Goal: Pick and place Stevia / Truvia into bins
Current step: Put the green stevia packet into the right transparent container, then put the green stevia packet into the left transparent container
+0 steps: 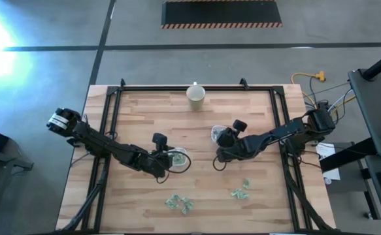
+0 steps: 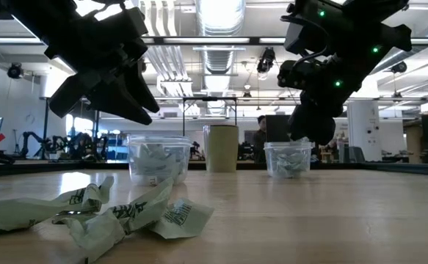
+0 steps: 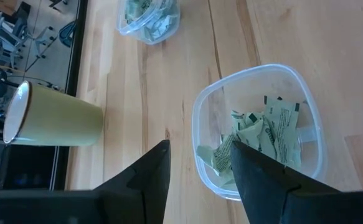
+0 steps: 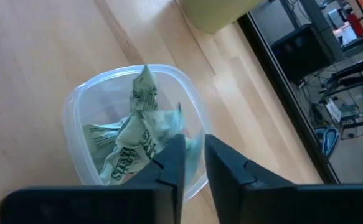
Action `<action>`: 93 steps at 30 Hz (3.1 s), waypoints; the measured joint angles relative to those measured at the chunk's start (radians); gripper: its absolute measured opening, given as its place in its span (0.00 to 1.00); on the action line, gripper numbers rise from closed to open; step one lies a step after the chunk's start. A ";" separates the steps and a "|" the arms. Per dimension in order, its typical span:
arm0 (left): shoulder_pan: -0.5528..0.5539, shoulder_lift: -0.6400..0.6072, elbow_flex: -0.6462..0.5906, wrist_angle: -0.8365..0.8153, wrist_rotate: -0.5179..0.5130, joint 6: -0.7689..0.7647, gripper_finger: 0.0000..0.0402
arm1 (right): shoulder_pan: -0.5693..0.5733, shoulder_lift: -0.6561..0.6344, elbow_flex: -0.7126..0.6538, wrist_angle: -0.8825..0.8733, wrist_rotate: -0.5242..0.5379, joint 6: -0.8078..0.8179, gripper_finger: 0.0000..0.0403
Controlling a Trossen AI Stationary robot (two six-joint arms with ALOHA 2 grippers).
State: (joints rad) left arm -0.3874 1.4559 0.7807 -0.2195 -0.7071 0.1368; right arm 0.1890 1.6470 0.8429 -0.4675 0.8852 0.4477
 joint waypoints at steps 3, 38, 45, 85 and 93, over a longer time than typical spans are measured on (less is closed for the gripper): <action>0.000 0.000 0.000 0.000 0.000 0.000 0.38 | 0.000 0.000 0.000 0.000 0.003 -0.001 0.19; -0.017 0.120 0.012 0.371 0.896 -0.056 0.37 | 0.169 -0.180 0.000 -0.050 0.004 -0.063 0.31; -0.022 0.240 0.032 0.422 0.909 -0.107 0.37 | 0.169 -0.180 0.000 -0.048 0.004 -0.067 0.30; -0.041 0.320 0.039 0.422 0.907 -0.160 0.08 | 0.169 -0.180 0.000 -0.025 -0.005 -0.062 0.27; -0.042 0.346 0.032 0.435 0.886 -0.159 0.05 | 0.169 -0.180 0.000 -0.023 -0.006 -0.059 0.26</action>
State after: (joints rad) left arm -0.4291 1.8016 0.8129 0.2150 0.1793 -0.0219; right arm 0.3580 1.4673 0.8433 -0.4908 0.8796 0.3884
